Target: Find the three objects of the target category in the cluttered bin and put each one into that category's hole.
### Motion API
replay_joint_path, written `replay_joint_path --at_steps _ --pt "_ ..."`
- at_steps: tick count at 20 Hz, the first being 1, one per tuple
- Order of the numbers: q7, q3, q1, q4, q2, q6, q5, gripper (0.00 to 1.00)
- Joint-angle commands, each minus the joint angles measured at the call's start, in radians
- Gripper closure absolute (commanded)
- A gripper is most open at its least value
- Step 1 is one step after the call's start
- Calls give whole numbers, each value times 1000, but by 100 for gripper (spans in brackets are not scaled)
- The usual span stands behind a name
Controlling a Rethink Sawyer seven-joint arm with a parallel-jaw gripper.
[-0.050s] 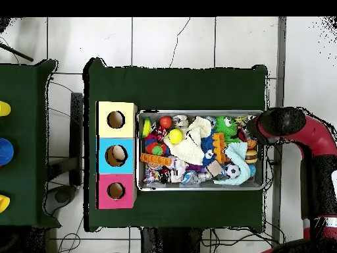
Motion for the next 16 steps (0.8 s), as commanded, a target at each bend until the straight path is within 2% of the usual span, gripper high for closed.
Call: replay_joint_path --at_steps 1,9,16 --pt "-312 -19 -11 -49 139 -141 -112 0" --pt "-317 -15 -16 -47 151 -123 -97 0" --pt "-317 -8 -21 -33 154 -164 -99 0"
